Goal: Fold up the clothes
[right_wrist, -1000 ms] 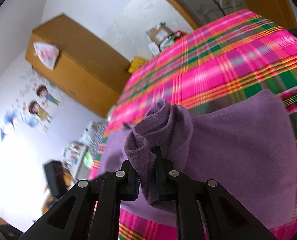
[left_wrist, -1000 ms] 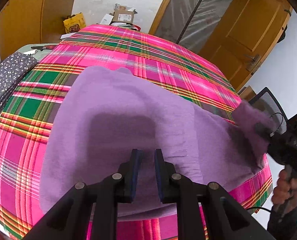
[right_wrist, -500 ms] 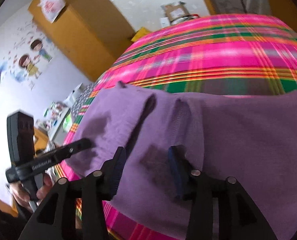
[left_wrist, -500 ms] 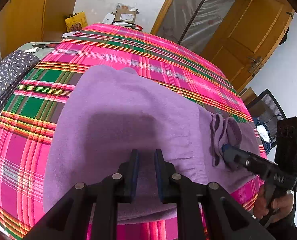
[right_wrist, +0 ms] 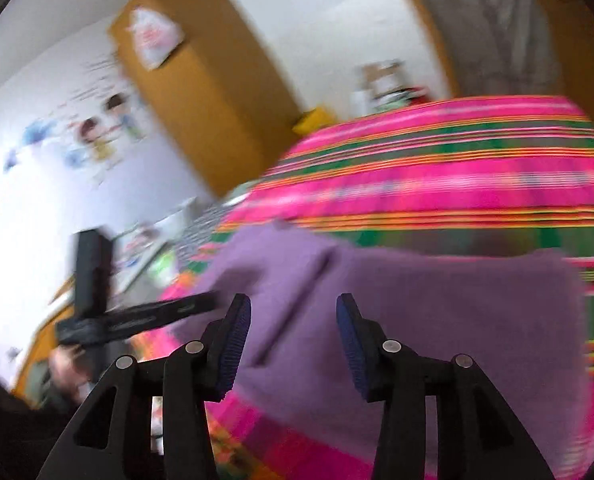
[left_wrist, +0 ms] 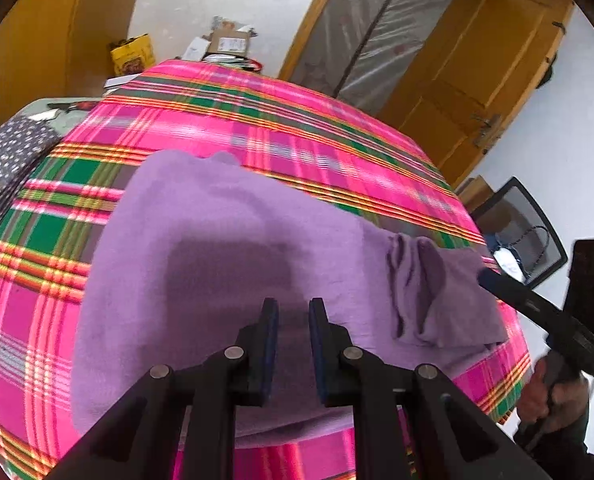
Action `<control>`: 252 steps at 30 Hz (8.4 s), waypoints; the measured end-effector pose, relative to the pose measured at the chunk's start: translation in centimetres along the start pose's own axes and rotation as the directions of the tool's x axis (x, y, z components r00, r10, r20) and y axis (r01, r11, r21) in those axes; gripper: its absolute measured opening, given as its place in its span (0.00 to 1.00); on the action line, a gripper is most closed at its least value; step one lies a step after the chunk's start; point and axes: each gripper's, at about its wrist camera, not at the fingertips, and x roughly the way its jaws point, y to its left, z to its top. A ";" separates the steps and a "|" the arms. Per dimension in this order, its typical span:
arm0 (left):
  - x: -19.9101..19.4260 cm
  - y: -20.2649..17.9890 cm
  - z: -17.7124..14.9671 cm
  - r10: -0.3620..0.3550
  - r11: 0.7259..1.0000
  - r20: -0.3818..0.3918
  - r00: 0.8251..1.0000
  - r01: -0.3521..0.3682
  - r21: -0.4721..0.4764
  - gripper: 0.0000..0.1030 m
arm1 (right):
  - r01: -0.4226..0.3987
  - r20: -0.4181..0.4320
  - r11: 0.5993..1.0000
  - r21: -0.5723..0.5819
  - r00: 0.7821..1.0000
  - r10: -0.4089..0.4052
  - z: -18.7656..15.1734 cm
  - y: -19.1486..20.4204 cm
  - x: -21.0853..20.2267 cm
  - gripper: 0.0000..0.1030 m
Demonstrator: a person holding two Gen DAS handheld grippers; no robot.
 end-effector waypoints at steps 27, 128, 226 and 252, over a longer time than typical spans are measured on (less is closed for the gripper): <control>5.5 -8.1 0.4 -0.202 0.968 -0.121 0.972 0.217 0.125 0.29 | 0.177 0.055 0.979 0.105 0.981 -0.183 -1.4 -5.4 -2.3 0.15; 5.8 -8.3 0.0 -0.144 0.975 -0.104 0.984 0.159 0.153 0.12 | 0.298 0.008 0.955 -0.008 0.955 -0.298 -5.7 -7.9 -8.7 0.13; 9.0 -8.0 3.6 -0.140 0.978 -0.109 0.984 0.154 0.141 0.12 | 0.362 -0.005 0.911 0.200 0.930 -0.368 -2.1 -11.4 -6.2 0.12; 5.2 -7.5 -1.7 -0.171 0.967 -0.137 0.976 0.193 0.168 0.12 | 0.247 -0.050 0.934 0.260 0.969 -0.242 -6.4 -11.6 -7.9 0.25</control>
